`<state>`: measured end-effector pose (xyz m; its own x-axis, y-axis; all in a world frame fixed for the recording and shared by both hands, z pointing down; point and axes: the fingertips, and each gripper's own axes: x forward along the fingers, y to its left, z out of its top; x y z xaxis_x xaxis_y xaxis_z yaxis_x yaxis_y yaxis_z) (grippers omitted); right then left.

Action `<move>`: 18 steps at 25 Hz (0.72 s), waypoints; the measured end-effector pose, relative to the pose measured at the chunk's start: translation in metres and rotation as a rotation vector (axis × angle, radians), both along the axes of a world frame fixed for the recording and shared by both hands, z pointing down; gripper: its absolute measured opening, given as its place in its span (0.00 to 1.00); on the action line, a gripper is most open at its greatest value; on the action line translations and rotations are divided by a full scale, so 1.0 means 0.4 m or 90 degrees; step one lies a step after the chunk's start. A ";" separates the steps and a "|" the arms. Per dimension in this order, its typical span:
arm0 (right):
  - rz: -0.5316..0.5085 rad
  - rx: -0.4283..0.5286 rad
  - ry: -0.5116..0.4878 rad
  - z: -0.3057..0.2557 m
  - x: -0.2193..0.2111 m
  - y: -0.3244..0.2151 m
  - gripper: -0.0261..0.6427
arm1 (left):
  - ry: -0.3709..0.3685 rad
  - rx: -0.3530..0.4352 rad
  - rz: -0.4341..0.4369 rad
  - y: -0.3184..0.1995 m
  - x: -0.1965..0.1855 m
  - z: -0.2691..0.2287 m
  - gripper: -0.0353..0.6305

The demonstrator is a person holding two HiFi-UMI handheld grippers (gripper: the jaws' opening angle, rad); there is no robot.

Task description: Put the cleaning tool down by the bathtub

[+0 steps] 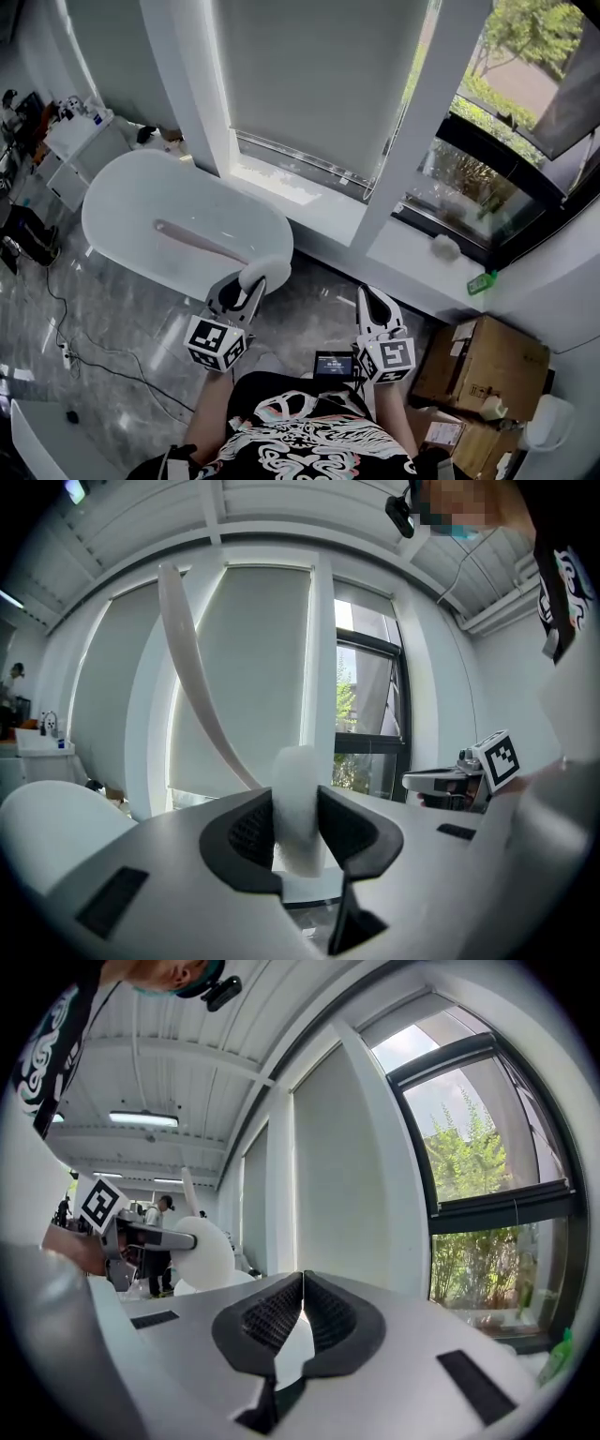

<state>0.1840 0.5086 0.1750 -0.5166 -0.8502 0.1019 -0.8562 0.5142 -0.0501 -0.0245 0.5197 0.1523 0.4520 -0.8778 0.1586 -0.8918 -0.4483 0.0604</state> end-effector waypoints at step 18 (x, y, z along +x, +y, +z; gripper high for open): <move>0.017 0.002 0.008 0.029 0.023 -0.170 0.08 | -0.009 -0.029 0.012 -0.187 0.022 0.052 0.23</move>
<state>0.1931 0.4404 0.1866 -0.4926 -0.8639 0.1051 -0.8700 0.4916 -0.0370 -0.0158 0.4451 0.1733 0.4656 -0.8611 0.2044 -0.8843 -0.4620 0.0679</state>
